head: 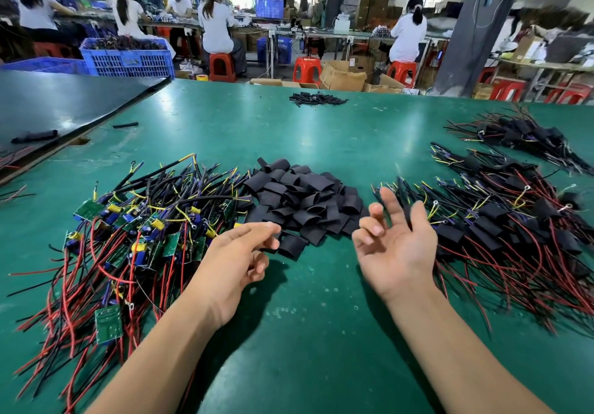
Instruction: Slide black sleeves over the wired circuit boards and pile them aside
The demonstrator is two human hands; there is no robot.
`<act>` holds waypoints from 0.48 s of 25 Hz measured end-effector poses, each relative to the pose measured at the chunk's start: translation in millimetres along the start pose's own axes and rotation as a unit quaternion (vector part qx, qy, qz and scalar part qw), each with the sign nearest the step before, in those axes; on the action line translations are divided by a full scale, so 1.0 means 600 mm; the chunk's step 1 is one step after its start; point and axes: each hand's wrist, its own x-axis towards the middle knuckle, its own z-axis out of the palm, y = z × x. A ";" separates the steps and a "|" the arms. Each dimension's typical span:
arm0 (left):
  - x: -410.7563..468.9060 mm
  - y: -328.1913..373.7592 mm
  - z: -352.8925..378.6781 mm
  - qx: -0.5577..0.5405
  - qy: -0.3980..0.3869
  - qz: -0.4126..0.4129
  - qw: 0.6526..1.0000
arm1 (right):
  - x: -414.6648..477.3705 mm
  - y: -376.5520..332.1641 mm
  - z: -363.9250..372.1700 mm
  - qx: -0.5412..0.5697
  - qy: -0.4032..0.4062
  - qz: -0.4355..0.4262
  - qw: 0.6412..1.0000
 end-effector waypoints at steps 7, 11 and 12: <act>0.001 -0.005 0.001 0.030 0.025 0.000 0.999 | 0.019 -0.002 -0.018 -0.092 0.112 -0.087 0.986; -0.004 -0.012 0.008 0.158 0.020 0.060 0.985 | 0.026 0.013 -0.019 -0.187 0.108 -0.100 0.971; -0.007 -0.014 0.010 0.222 0.011 0.089 0.971 | 0.027 0.019 -0.019 -0.235 0.098 -0.112 0.961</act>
